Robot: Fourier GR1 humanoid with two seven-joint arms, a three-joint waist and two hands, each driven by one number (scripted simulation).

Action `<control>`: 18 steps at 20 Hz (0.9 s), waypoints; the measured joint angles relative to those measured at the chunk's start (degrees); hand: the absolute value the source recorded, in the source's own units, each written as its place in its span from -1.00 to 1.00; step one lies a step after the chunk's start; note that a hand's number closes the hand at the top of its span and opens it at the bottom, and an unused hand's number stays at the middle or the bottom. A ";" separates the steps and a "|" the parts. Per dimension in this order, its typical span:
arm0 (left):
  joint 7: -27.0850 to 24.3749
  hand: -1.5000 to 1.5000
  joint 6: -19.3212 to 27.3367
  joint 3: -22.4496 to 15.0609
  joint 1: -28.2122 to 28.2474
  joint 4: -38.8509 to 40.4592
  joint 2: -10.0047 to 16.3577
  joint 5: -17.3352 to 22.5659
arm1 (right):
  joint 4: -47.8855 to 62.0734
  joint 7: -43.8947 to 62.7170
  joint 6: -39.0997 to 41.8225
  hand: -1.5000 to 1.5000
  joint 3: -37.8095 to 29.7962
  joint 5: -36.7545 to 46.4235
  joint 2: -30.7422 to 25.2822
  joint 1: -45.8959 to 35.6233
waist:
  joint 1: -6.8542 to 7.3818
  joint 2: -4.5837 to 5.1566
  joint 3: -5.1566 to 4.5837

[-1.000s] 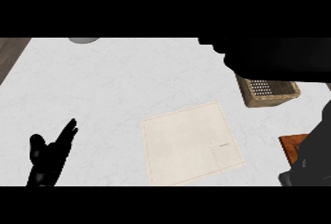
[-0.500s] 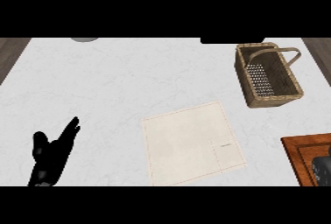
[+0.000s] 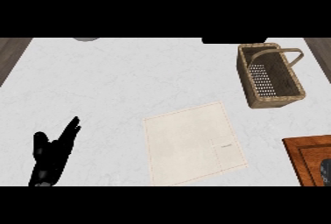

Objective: Pick the cupcake from the placemat and place it in the basket

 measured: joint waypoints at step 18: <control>-0.12 0.00 -0.53 0.84 0.26 -0.15 -1.20 -1.24 | 12.66 -14.28 -7.17 -1.00 -3.47 0.63 -5.46 10.63 | -0.15 -0.06 0.09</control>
